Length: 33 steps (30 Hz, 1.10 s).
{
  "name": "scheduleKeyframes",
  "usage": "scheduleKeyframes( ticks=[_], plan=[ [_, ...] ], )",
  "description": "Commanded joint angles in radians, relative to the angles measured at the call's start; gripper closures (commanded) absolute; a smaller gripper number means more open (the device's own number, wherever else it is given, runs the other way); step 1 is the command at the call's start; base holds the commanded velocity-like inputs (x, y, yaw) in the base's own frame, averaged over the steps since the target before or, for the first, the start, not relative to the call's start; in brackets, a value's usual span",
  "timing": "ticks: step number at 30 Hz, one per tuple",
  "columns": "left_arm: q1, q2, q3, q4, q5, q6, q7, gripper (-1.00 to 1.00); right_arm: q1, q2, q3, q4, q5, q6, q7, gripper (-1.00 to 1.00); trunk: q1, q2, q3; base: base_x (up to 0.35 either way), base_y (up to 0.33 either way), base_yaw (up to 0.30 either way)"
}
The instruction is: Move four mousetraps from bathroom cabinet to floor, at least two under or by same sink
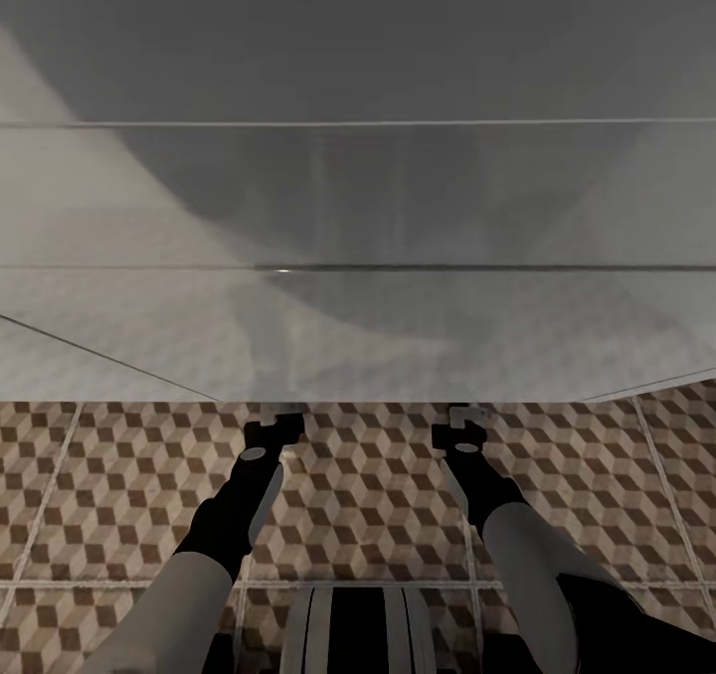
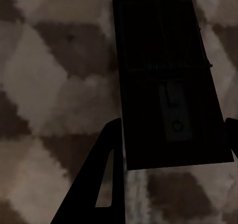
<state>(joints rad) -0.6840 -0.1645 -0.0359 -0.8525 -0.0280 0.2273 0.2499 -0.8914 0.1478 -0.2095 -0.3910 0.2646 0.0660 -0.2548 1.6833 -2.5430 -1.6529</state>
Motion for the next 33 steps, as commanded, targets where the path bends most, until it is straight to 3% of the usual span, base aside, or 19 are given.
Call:
scheduleKeyframes(
  ticks=[1, 5, 12, 22, 26, 33],
  plan=[
    [0.0, 0.0, -0.003, -0.001, -0.005, 0.006, 0.008, 1.0, 0.0, 0.001, -0.004, 0.0, 0.002, 0.006, 0.0, 1.0, 0.0, 0.0, -0.001, 0.0, 0.0, 0.0],
    [0.0, 0.0, -0.003, 0.001, -0.001, -0.001, 0.008, 1.0, 0.0, 0.001, -0.004, 0.0, 0.002, 0.005, 0.0, 1.0, 0.0, 0.0, -0.001, 0.0, 0.0, 0.0],
    [0.0, -0.002, -0.001, 0.012, 0.006, -0.132, 0.077, 1.0, 0.0, 0.001, -0.004, 0.0, 0.002, 0.003, 0.0, 1.0, 0.0, 0.0, -0.001, 0.0, 0.0, 0.0],
    [-0.005, -0.004, -0.004, 0.011, 0.005, -0.09, 0.094, 1.0, 0.0, 0.001, -0.004, 0.0, 0.002, 0.003, 0.0, 1.0, 0.0, 0.0, -0.001, 0.0, 0.0, 0.0],
    [-0.055, -0.005, -0.004, 0.028, 0.011, -0.079, 0.094, 1.0, 0.0, 0.001, -0.004, 0.0, 0.002, 0.002, 0.0, 1.0, 0.0, 0.0, -0.001, 0.0, 0.0, 0.0],
    [-0.153, -0.01, -0.003, 0.14, 0.014, -0.065, 0.089, 1.0, 0.0, 0.001, -0.005, 0.0, 0.002, 0.002, 0.0, 1.0, 0.0, 0.0, -0.001, 0.0, 0.0, 0.0]
  ],
)
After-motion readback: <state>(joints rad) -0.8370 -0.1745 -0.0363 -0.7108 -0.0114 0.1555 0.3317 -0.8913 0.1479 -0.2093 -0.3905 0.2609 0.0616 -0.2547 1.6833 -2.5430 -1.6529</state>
